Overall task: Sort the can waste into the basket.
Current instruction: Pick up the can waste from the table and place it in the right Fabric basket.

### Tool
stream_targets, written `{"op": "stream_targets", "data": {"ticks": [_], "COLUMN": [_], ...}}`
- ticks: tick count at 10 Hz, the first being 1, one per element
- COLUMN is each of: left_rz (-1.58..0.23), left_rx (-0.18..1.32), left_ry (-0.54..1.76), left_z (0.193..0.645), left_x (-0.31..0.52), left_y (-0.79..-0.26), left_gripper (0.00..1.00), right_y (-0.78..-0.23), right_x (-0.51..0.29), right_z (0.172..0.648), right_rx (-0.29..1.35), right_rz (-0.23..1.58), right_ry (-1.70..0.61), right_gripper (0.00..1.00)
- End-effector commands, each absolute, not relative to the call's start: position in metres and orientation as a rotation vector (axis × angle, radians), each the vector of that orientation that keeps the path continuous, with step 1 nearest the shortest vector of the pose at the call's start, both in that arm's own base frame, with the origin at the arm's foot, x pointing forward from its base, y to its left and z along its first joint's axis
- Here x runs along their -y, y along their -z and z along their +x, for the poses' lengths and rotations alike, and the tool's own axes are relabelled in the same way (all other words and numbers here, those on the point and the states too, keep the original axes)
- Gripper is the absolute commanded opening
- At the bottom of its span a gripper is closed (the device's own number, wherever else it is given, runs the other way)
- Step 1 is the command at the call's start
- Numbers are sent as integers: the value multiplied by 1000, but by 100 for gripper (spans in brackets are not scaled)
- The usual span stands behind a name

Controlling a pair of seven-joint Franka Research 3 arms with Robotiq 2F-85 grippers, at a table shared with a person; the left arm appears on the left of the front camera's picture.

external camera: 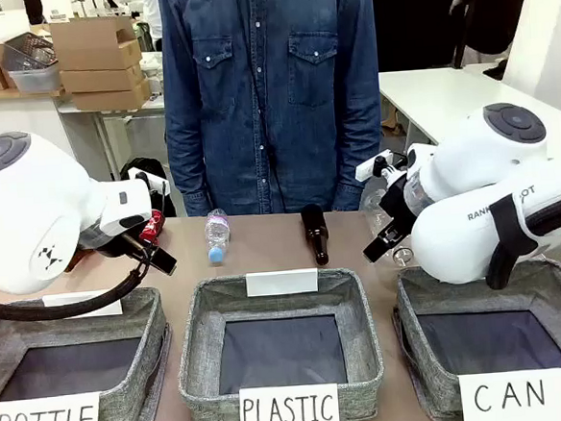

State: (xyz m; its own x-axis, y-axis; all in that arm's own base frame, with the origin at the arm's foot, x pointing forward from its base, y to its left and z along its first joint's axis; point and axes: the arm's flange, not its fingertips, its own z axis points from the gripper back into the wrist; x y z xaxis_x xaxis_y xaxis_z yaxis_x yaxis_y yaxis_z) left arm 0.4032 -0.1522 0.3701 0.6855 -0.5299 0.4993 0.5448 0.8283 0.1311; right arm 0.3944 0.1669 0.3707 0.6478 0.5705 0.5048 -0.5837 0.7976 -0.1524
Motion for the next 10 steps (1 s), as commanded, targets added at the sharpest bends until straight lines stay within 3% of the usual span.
{"op": "stream_targets", "data": {"ticks": [1, 10], "left_rz": [-29, -29], "left_rx": [550, 550], "left_ry": [602, 602], "left_z": [403, 403], "left_x": [152, 152], "left_y": [-370, -370], "left_gripper": [100, 100], "right_y": [-371, -371], "right_x": [-167, -167], "right_z": [394, 394], "right_rx": [566, 566], "right_rz": [25, 25], "right_ry": [-656, -656], "right_gripper": [100, 100]}}
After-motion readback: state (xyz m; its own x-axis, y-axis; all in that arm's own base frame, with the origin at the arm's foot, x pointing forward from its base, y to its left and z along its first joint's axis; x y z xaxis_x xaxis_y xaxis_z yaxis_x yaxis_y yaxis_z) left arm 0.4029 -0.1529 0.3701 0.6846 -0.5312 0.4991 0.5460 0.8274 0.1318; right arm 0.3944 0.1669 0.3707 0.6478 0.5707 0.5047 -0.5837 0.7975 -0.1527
